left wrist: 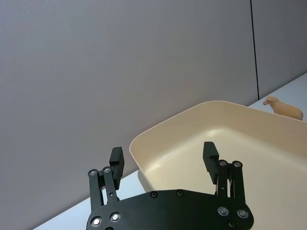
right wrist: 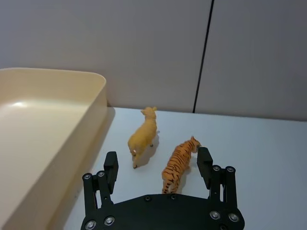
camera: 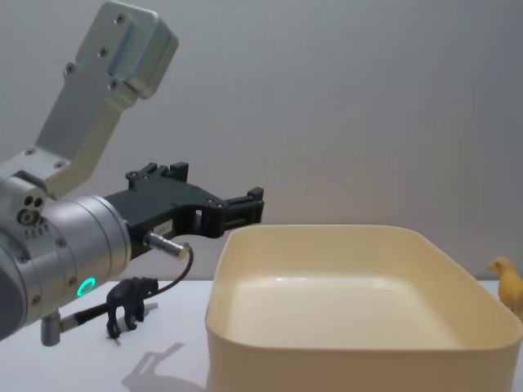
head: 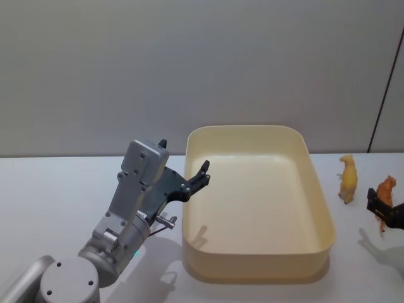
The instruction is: Pick up the toy alternately with two hands and place it into the central storage box.
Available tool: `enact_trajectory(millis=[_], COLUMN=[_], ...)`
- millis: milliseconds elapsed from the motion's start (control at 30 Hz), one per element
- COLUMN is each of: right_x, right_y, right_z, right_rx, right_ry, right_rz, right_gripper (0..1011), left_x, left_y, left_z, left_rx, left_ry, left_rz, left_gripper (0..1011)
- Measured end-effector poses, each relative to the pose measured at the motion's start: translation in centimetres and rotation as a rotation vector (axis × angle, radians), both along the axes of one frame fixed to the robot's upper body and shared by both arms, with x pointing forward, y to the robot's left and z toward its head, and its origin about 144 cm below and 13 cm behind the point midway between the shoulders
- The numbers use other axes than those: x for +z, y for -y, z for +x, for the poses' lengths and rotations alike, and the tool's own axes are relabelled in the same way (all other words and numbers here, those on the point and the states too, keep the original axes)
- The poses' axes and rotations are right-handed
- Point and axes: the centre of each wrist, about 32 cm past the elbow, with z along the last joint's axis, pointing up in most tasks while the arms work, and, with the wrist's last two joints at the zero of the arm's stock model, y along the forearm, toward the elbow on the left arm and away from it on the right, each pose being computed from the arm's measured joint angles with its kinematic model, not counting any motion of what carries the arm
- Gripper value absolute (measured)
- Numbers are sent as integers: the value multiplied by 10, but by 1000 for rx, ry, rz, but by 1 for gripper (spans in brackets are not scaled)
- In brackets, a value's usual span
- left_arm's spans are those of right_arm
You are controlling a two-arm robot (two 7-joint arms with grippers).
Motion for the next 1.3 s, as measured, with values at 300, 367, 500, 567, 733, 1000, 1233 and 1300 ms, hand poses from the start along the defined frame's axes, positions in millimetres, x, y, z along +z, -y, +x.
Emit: enact_trajectory(millis=[300, 367, 500, 567, 733, 1000, 1233, 1300], right_x=[-9, -12, -15, -17, -23, -27, -29, -30], right_y=[0, -1, -2, -4, -9, -14, -17, -18], right_z=[18, 23, 31, 36, 47, 59, 65, 66], right_rx=[-72, -86, -102, -106, -112, -112, -111, -110], right_ry=[-73, -84, -99, -106, -121, -133, -139, -140], right_rz=[3, 0, -7, -10, -26, -43, -51, -53], right_gripper=[1001, 1001, 1001, 1001, 1001, 1001, 861, 810], left_x=[0, 0, 0, 0, 0, 0, 0, 0], left_y=[0, 0, 0, 0, 0, 0, 0, 0], left_z=[0, 0, 0, 0, 0, 0, 0, 0], left_rx=[0, 0, 0, 0, 0, 0, 0, 0], left_ry=[0, 0, 0, 0, 0, 0, 0, 0], left_rz=[0, 0, 0, 0, 0, 0, 0, 0], left_gripper=[1002, 1001, 1002, 1002, 1002, 1001, 1002, 1002])
